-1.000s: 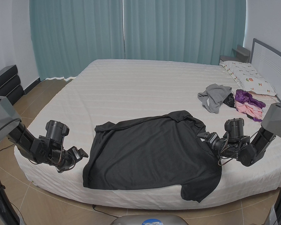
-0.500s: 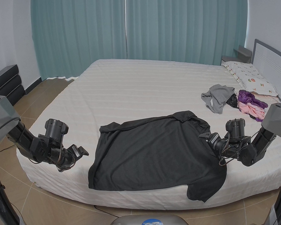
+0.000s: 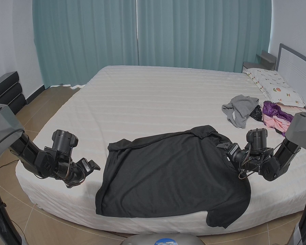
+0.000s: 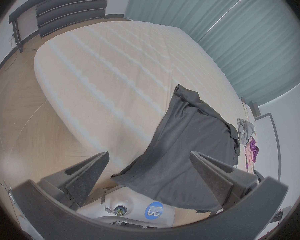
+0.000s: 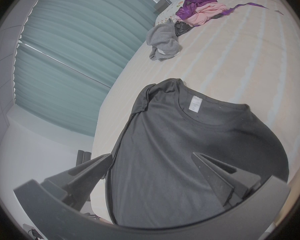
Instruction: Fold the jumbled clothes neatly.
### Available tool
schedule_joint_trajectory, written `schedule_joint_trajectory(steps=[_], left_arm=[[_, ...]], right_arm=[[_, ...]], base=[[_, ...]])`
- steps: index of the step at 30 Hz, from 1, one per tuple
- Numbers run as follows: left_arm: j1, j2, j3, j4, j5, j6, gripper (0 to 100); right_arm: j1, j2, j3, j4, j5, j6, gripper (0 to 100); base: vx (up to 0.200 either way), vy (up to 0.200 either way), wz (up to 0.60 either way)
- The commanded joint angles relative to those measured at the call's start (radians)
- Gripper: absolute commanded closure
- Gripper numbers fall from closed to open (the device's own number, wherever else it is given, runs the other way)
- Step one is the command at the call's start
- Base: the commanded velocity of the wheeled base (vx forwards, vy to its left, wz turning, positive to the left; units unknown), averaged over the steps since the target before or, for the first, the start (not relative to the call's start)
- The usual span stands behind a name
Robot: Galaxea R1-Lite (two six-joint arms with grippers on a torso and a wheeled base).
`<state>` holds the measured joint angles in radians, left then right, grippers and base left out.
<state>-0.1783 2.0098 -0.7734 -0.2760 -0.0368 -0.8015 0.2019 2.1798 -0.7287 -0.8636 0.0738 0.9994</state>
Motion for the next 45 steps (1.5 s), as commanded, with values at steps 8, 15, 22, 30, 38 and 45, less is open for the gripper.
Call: schedule_joint_trajectory(steps=[8,15,22,30,38,45], left_arm=[[-0.007,0.003,-0.007,0.001,-0.041,-0.048,0],[-0.02,0.0,-0.007,0.004,-0.041,-0.05,0],[-0.023,0.001,-0.006,0.004,-0.041,-0.05,0],[-0.021,0.003,-0.015,0.001,-0.029,-0.048,0],[-0.015,0.0,-0.024,0.004,-0.028,-0.05,0],[-0.013,0.009,-0.024,0.001,-0.035,-0.05,0]], right_arm=[[0.001,0.002,0.002,-0.008,0.0,-0.001,0],[0.001,0.0,0.006,-0.009,0.0,-0.001,0],[0.001,-0.002,0.006,-0.009,-0.003,-0.001,0],[0.001,0.003,0.008,-0.009,-0.003,-0.001,0],[0.001,0.005,0.008,-0.009,-0.005,-0.001,0],[0.002,0.006,0.009,-0.009,-0.005,-0.001,0]], base=[[0.0,0.0,0.0],[0.0,-0.114,0.0],[0.0,-0.143,0.0],[0.0,0.0,0.0],[0.075,0.0,0.0],[0.0,0.0,0.0]])
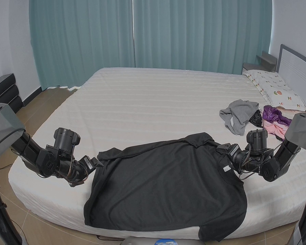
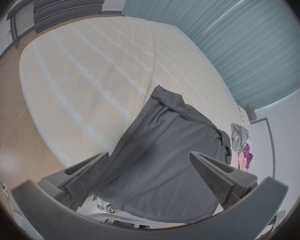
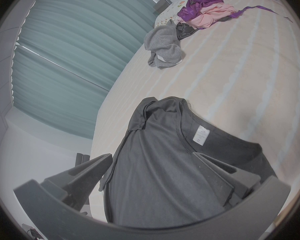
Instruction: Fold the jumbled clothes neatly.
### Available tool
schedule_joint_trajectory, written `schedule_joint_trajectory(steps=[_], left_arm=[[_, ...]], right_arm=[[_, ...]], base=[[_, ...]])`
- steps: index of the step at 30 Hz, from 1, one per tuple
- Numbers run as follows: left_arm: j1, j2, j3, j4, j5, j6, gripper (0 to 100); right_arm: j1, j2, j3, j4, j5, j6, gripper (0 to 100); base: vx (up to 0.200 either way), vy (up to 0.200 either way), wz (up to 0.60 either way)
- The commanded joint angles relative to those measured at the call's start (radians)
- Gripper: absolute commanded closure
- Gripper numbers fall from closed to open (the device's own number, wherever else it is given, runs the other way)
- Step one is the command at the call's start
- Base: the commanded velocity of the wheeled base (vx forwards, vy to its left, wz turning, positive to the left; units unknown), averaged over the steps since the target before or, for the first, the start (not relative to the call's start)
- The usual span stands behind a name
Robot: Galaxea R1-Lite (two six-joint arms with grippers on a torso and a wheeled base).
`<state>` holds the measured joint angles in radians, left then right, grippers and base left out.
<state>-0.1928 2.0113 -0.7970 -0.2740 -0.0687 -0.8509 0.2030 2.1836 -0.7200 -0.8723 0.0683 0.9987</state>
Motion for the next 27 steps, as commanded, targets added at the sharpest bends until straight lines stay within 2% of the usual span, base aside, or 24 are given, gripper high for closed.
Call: schedule_joint_trajectory(steps=[1,12,27], left_arm=[[0.003,0.012,-0.002,-0.002,-0.005,-0.001,0],[0.016,0.152,-0.142,-0.004,0.003,0.001,0],[0.035,0.435,-0.57,0.01,0.009,0.016,0]], right_arm=[[0.001,0.002,0.001,0.001,0.001,0.0,0],[0.003,0.002,0.008,0.0,-0.001,-0.002,0],[0.007,0.015,0.016,0.0,-0.001,-0.002,0]], base=[[0.0,0.0,0.0],[0.0,0.0,0.0],[0.0,0.0,0.0]])
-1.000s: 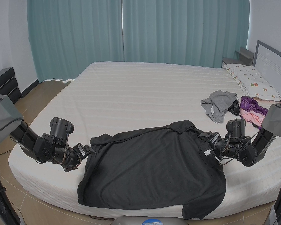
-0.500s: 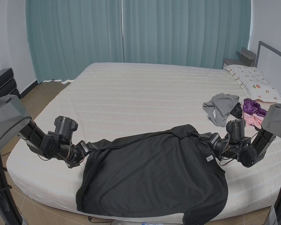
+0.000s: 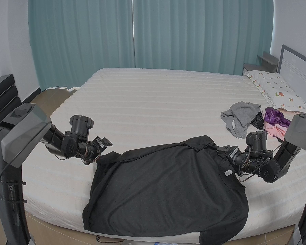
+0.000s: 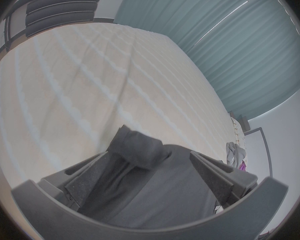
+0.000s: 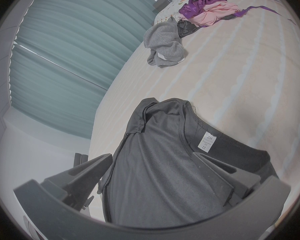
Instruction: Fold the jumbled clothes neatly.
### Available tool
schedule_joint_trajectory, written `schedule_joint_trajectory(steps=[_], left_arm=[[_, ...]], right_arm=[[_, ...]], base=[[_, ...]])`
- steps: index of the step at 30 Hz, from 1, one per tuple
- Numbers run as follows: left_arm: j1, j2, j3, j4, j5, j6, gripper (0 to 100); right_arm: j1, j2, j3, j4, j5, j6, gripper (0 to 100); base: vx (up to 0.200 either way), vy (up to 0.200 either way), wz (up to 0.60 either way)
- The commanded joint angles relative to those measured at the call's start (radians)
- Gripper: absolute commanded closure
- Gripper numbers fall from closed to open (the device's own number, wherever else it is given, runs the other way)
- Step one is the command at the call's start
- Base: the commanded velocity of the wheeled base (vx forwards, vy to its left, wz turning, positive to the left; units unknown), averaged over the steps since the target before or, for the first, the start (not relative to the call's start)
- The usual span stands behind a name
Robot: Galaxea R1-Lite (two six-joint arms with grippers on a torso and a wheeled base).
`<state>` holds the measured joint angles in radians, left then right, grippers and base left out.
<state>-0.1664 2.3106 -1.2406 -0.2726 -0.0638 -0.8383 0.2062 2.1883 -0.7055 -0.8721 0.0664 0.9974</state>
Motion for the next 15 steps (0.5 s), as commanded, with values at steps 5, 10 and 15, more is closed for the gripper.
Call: schedule_joint_trajectory(steps=[5,10,15], left_arm=[[0.016,0.171,-0.145,0.006,0.01,0.005,0],[0.015,0.164,-0.118,0.009,0.039,0.005,0],[0.015,0.145,-0.088,0.006,0.082,0.004,0]], right_arm=[[0.004,0.019,0.001,-0.001,0.001,-0.003,0],[0.009,0.027,0.001,-0.001,0.0,-0.008,0],[0.009,0.027,0.001,0.001,0.0,-0.008,0]], base=[[0.0,0.0,0.0],[0.0,0.0,0.0],[0.0,0.0,0.0]])
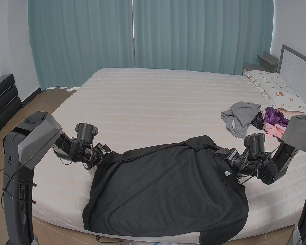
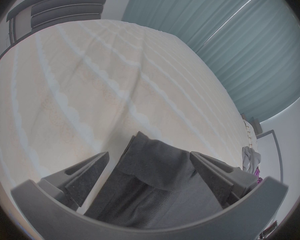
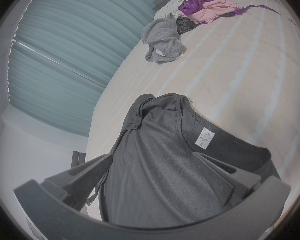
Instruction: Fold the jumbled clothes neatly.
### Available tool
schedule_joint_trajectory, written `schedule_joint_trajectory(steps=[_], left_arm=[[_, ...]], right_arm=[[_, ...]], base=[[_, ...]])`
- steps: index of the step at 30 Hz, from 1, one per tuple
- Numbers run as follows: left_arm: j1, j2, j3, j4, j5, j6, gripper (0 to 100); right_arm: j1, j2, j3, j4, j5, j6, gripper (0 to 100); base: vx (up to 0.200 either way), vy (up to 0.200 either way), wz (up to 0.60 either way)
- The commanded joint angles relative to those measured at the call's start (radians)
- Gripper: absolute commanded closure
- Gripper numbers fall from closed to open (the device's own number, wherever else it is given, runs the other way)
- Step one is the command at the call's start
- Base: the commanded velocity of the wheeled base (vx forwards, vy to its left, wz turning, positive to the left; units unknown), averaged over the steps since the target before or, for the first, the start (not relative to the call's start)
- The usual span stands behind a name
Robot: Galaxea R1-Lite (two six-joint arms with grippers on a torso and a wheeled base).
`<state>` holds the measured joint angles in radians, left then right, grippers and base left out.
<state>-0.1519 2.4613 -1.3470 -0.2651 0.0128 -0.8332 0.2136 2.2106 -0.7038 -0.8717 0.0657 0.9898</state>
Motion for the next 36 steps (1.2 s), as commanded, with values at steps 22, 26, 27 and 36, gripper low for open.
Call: schedule_joint_trajectory(steps=[22,26,27,36], left_arm=[[0.037,0.035,-0.109,-0.158,0.115,-0.09,100],[0.051,0.031,-0.11,-0.246,0.113,-0.138,100],[0.052,0.031,-0.109,-0.256,0.111,-0.139,100],[0.058,0.064,-0.156,-0.281,0.104,-0.15,100]], right_arm=[[0.003,0.02,-0.029,-0.012,-0.001,-0.002,0],[0.006,0.041,-0.069,-0.012,-0.003,0.0,0],[0.009,0.044,-0.082,-0.01,-0.004,0.0,0],[0.021,0.09,-0.368,0.227,-0.041,-0.072,0]], base=[[0.0,0.0,0.0],[0.0,0.0,0.0],[0.0,0.0,0.0],[0.0,0.0,0.0]])
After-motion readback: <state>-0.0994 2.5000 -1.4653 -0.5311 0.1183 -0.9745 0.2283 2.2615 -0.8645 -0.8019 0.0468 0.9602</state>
